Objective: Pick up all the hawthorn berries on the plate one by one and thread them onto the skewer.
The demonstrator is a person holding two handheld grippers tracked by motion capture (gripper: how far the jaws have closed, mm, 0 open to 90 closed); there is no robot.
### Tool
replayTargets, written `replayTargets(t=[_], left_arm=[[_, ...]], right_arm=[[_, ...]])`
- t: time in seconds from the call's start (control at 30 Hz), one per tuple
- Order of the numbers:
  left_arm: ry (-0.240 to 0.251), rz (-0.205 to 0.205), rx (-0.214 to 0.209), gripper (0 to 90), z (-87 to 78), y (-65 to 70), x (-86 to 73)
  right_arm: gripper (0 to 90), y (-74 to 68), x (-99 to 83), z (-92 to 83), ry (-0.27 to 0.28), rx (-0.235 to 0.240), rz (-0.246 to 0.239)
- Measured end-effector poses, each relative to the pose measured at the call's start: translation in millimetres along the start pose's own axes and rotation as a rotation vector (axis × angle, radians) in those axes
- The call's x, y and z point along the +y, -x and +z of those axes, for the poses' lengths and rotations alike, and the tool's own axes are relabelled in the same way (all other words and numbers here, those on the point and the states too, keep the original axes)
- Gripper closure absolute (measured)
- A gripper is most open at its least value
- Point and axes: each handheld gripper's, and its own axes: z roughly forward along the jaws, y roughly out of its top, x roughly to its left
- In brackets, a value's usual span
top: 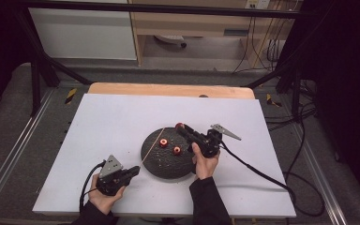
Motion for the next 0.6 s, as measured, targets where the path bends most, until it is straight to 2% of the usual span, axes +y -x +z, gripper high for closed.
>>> replayTargets(t=[0.6], left_arm=[[0.052,-0.034,0.003,88.2,4.5,12.9,5.6]], right_arm=[[61.8,4.7,3.6,7.4,0.126,0.002,0.077]])
